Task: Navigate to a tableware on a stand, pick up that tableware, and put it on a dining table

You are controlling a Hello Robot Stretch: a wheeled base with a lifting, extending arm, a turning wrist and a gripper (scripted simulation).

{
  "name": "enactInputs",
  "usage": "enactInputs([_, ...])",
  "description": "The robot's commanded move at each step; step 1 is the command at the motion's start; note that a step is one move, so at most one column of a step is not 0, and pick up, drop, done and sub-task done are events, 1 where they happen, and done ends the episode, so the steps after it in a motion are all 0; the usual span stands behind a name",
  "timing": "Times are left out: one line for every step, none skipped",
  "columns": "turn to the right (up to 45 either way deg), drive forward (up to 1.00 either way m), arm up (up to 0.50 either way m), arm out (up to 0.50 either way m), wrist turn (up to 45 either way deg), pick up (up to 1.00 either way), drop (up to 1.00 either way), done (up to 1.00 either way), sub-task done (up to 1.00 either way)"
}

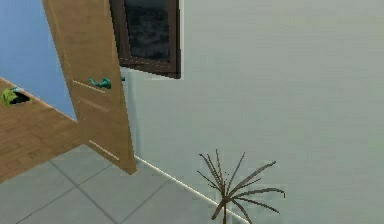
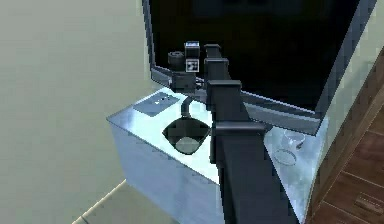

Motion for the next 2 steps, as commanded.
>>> enactInputs([0.0,0.0,-0.3,0.0,0.0,0.0,0.0,0.0,0.0])
enactInputs([0.0,0.0,0.0,0.0,0.0,1.0,0.0,0.0,0.0])
